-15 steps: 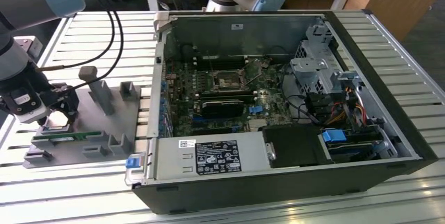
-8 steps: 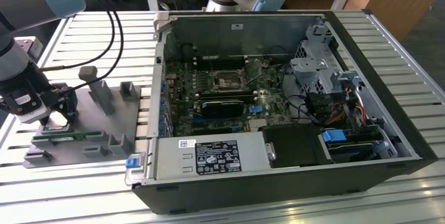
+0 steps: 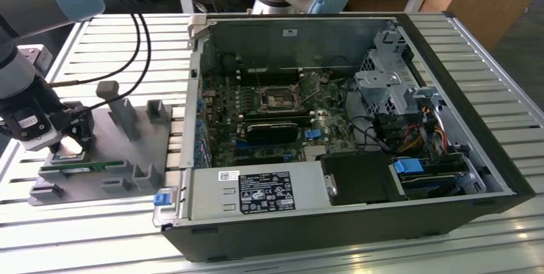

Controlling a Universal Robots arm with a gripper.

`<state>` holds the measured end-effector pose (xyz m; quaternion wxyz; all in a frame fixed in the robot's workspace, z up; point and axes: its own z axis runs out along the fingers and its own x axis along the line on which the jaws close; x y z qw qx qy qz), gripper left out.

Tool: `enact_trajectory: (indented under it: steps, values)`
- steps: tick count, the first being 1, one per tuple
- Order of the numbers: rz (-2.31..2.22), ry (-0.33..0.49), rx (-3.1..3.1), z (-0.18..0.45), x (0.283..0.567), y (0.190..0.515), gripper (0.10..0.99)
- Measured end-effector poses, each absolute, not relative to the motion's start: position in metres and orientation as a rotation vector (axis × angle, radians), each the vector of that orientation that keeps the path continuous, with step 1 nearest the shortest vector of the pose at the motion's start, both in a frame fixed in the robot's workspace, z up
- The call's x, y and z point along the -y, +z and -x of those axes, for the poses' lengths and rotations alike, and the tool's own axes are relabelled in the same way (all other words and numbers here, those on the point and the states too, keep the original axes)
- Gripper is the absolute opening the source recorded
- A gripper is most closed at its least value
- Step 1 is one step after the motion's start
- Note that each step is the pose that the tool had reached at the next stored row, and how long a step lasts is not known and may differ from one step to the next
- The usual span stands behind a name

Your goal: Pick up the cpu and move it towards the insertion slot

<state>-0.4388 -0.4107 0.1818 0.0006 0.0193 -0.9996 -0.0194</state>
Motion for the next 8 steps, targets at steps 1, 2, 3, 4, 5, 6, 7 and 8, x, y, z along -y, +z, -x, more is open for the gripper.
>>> enact_trajectory:
  steps: [1, 2, 3, 4, 5, 6, 7, 8]
  values:
    - [-0.061, -0.061, 3.139, 0.4388, 0.4107, 0.1829, 0.541]
    - [-0.061, -0.061, 3.139, 0.4388, 0.4107, 0.1841, 0.541]
    - [-0.061, -0.061, 3.139, 0.4388, 0.4107, 0.1853, 0.541]
    - [-0.061, -0.061, 3.139, 0.4388, 0.4107, 0.1867, 0.541]
    - [-0.061, -0.061, 3.139, 0.4388, 0.4107, 0.1880, 0.541]
    - [-0.061, -0.061, 3.139, 0.4388, 0.4107, 0.1892, 0.541]
    - [-0.061, -0.061, 3.139, 0.4388, 0.4107, 0.1902, 0.541]
    - [-0.061, -0.061, 3.139, 0.4388, 0.4107, 0.1911, 0.541]
